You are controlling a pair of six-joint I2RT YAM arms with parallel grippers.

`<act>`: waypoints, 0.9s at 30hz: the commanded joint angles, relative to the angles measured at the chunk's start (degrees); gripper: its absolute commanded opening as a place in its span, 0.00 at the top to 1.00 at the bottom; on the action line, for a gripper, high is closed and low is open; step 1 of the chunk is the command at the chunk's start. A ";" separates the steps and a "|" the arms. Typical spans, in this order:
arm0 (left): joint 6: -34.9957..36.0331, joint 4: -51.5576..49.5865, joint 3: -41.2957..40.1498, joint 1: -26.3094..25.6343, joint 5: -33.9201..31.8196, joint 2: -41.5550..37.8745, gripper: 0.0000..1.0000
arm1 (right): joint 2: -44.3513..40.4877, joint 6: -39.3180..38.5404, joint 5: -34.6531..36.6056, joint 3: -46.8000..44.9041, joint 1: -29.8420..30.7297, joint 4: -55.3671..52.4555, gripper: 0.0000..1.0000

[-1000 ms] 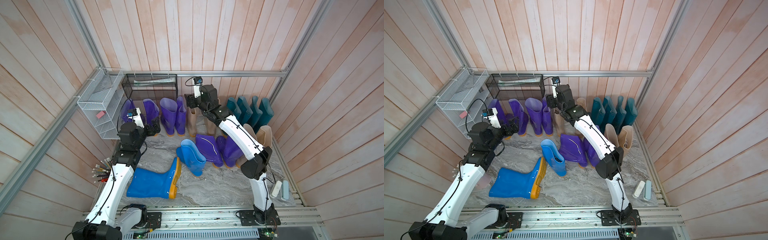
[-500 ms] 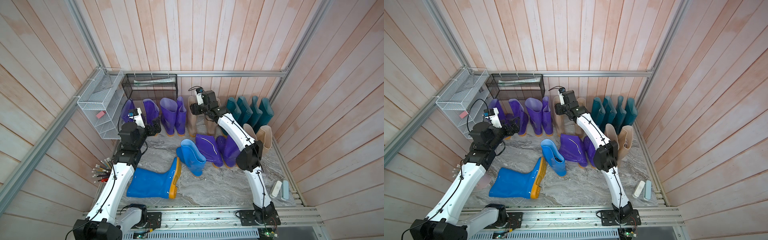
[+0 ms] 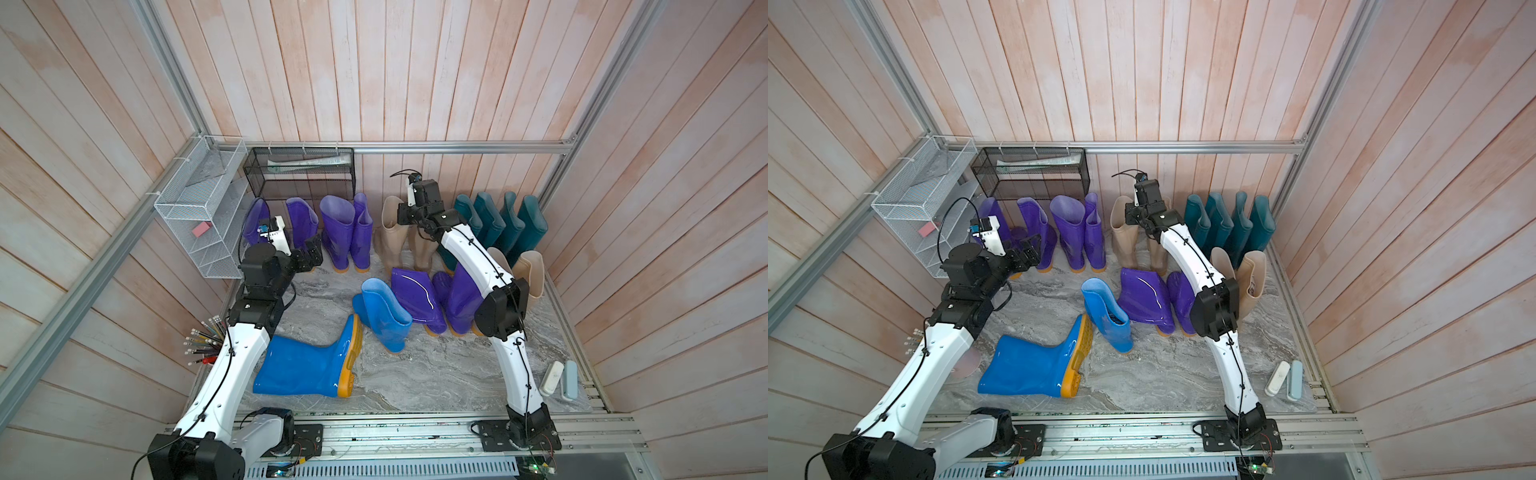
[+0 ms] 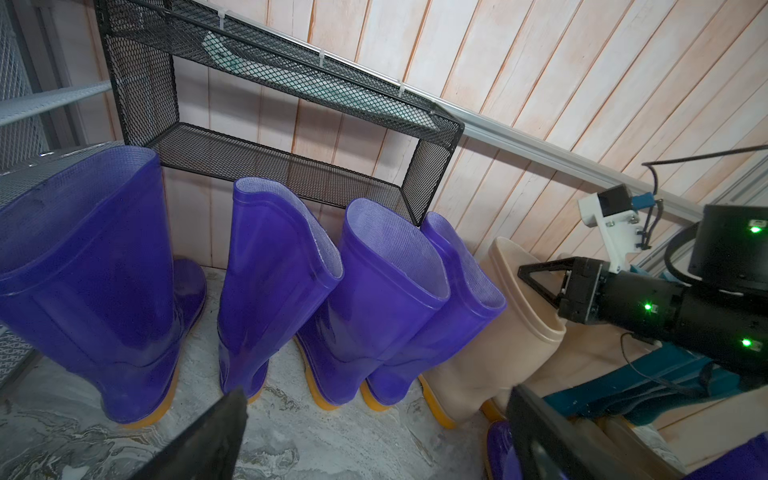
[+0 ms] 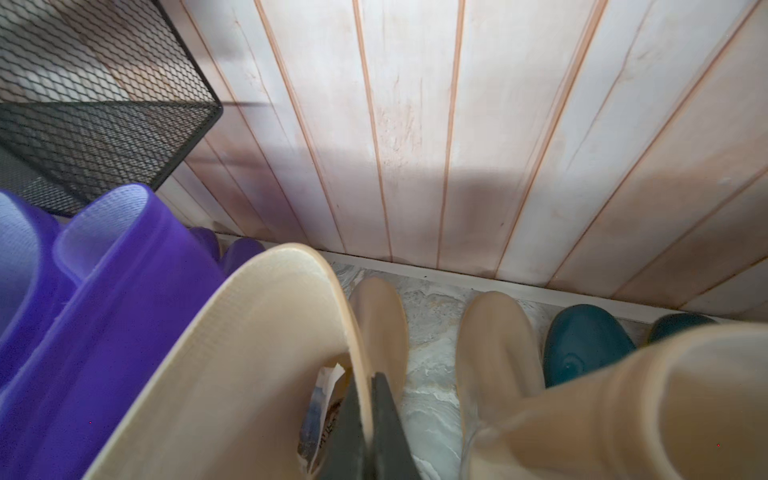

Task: Match and arrange rain boots in pairs
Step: Adjust a pair of rain boots at the center of the board.

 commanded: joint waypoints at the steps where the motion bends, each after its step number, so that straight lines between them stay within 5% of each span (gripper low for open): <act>1: 0.30 1.18 -0.99 0.29 0.34 0.37 0.00 | -3.79 -0.94 6.05 -0.15 -0.59 2.92 1.00; 18: 0.14 1.27 -1.00 0.29 1.05 0.79 0.00 | -0.90 -5.32 3.20 3.04 -3.11 0.93 1.00; 22: -2.03 0.84 -1.34 0.16 -0.39 1.00 0.00 | -1.56 -5.73 2.01 3.35 -2.44 -1.02 0.60; 27: -7.09 -0.98 -3.39 0.18 -2.76 -0.82 0.00 | -5.82 -7.71 3.75 1.61 -0.38 -1.71 0.37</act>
